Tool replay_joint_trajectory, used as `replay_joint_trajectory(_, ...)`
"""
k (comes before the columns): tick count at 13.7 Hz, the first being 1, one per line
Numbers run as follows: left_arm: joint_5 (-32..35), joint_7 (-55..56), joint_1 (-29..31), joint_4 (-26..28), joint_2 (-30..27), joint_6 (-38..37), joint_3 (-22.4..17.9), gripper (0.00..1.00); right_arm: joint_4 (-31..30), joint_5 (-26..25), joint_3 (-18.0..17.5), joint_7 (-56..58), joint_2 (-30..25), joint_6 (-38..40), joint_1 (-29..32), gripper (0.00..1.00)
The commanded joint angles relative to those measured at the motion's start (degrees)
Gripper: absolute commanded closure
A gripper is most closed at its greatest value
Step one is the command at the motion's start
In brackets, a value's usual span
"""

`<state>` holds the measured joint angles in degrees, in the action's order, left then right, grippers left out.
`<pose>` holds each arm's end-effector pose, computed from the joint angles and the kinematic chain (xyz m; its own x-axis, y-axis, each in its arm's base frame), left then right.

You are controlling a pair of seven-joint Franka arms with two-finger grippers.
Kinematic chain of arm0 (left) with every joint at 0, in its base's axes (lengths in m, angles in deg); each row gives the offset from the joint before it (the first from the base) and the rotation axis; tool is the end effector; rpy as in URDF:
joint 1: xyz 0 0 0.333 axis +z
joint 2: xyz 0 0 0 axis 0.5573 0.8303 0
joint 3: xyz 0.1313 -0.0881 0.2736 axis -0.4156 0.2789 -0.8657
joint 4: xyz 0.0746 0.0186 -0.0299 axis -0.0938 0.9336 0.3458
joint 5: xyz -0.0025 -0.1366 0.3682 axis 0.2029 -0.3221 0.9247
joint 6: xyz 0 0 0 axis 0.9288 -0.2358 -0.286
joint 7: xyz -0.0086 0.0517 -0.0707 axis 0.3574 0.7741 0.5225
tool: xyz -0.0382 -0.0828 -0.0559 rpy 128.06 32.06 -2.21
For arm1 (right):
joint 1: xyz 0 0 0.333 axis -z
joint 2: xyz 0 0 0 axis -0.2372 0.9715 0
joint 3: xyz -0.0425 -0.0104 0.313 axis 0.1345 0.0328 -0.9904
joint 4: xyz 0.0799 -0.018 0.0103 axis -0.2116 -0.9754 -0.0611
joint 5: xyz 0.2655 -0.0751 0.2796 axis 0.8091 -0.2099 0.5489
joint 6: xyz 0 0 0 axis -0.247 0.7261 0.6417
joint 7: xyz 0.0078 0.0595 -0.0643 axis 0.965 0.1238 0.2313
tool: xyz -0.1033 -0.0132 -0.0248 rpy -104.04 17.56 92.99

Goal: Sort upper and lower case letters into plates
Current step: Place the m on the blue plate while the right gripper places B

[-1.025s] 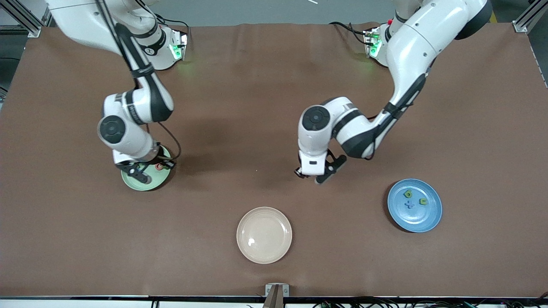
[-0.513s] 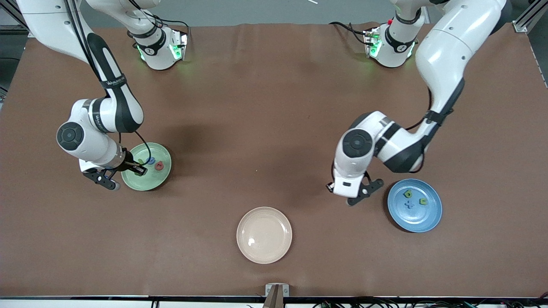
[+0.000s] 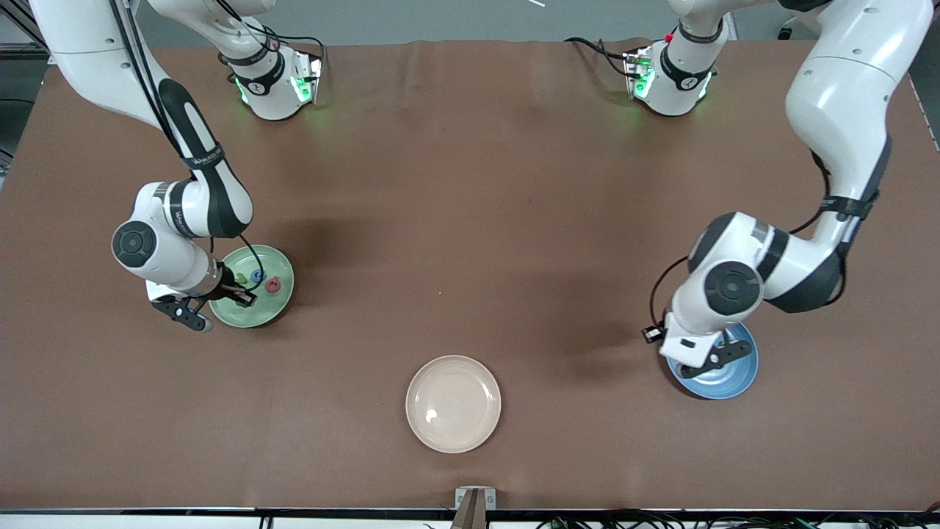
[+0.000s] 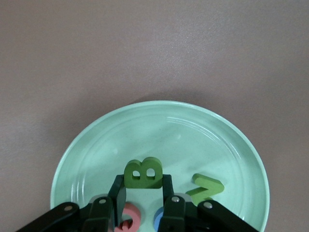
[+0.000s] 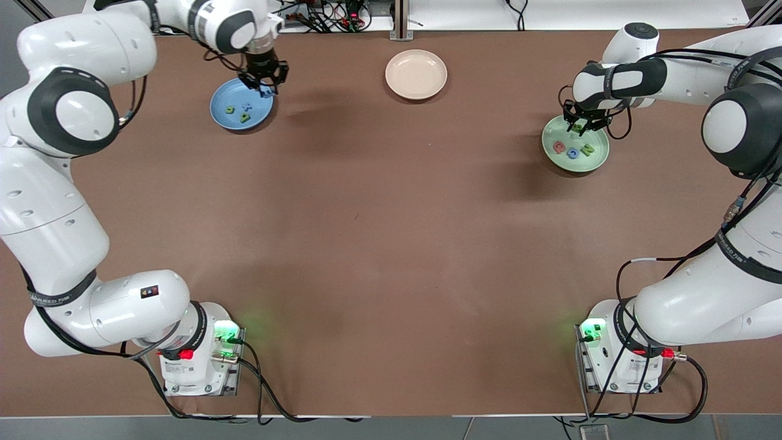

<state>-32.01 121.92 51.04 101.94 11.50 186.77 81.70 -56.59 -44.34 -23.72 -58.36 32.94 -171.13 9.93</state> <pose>0.6731 -0.1444 0.2778 0.9416 0.3366 -0.0013 0.3333 -0.9328 -0.1368 0.5779 0.0132 0.2052 0.8866 -0.4613 -0.0352 -0.4608 -0.8873 0.0208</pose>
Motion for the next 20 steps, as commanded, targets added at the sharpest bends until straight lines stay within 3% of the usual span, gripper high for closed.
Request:
replay_joint_trajectory(1, -0.9, -4.8, 2.6, 0.6, 0.1, 0.0, 0.9, 0.96, 0.6, -0.1, -1.1, 0.0, 1.7, -1.7, 1.1, 0.99)
replay_joint_trajectory(6, -0.3, -9.3, 2.6, 0.5, 1.7, 4.7, -2.0, 0.83, 0.2, 0.1, -1.1, -0.1, 2.1, -1.4, 1.1, 0.96)
replay_joint_trajectory(7, -0.7, -11.0, 2.6, 0.4, 1.7, 4.7, -2.1, 0.75, 0.3, 0.1, -1.1, -0.3, 2.1, -1.1, 1.1, 0.86)
replay_joint_trajectory(8, -0.7, -11.1, 2.7, 0.4, 1.7, 4.7, -2.4, 0.62, 0.4, 0.1, -1.1, -0.4, 2.0, -0.7, 1.1, 0.62)
replay_joint_trajectory(9, -0.6, -11.2, 2.7, 0.4, 1.7, 4.8, -3.0, 0.53, 0.7, 0.1, -1.1, -0.6, 1.9, -0.2, 1.1, 0.08)
replay_joint_trajectory(10, -0.7, -11.2, 2.7, 0.4, 1.7, 4.8, -3.1, 0.34, 0.8, 0.1, -1.1, -0.3, 1.7, 0.1, 1.1, 0.0)
replay_joint_trajectory(11, -0.5, -11.2, 2.6, 0.5, 1.4, 4.8, -3.1, 0.0, 1.5, 0.1, -1.1, 0.2, 1.4, 0.9, 1.3, 0.0)
replay_joint_trajectory(15, -0.5, -11.0, 2.5, -0.4, 0.0, 4.7, -2.4, 0.0, 8.0, -0.6, -1.1, 5.2, 0.6, 13.4, 1.6, 0.0)
replay_joint_trajectory(20, -1.9, -10.8, 2.9, -1.2, -4.3, 3.4, -0.6, 0.0, 16.8, -0.8, -0.9, 21.3, -1.9, 25.5, 5.7, 0.0)
